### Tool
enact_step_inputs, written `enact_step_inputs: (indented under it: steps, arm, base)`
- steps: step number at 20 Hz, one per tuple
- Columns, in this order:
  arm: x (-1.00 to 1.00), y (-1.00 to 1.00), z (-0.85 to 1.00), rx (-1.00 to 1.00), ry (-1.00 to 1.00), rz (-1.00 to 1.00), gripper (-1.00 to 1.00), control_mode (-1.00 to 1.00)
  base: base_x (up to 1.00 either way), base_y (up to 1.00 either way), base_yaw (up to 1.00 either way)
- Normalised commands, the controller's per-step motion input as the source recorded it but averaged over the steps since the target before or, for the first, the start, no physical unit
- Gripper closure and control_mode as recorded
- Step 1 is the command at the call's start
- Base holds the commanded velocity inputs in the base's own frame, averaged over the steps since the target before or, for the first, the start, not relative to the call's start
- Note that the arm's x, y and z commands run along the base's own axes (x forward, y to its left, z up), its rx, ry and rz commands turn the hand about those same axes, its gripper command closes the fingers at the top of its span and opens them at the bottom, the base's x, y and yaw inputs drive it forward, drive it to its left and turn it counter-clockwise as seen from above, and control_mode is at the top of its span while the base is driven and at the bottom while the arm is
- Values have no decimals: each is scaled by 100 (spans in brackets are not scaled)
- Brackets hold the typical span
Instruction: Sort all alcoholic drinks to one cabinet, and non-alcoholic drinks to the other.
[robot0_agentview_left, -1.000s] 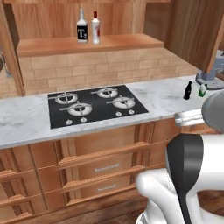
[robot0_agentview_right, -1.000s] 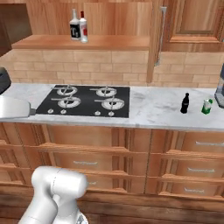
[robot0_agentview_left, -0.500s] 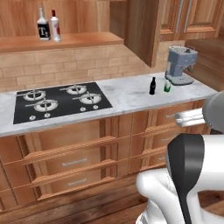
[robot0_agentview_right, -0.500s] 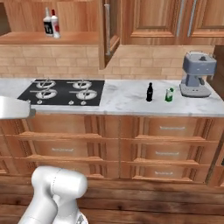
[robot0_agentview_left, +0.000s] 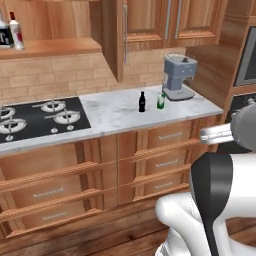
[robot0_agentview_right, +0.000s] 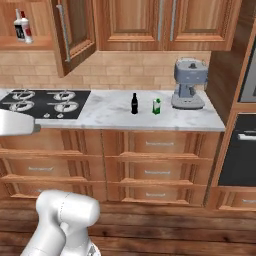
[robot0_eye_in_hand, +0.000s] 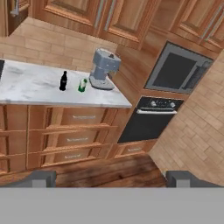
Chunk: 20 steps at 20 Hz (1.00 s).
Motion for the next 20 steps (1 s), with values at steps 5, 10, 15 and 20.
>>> enact_step_inputs:
  steps: [5, 10, 15, 20]
  arm:
    - [0, 0, 0, 0, 0, 0, -100, 100]
    - [0, 0, 0, 0, 0, 0, -100, 100]
    - [0, 0, 0, 0, 0, 0, -100, 100]
    - [0, 0, 0, 0, 0, 0, -100, 100]
  base:
    - [0, -78, 0]
    - [13, -62, 0]
    - [49, -50, 6]
    - [80, -20, 11]
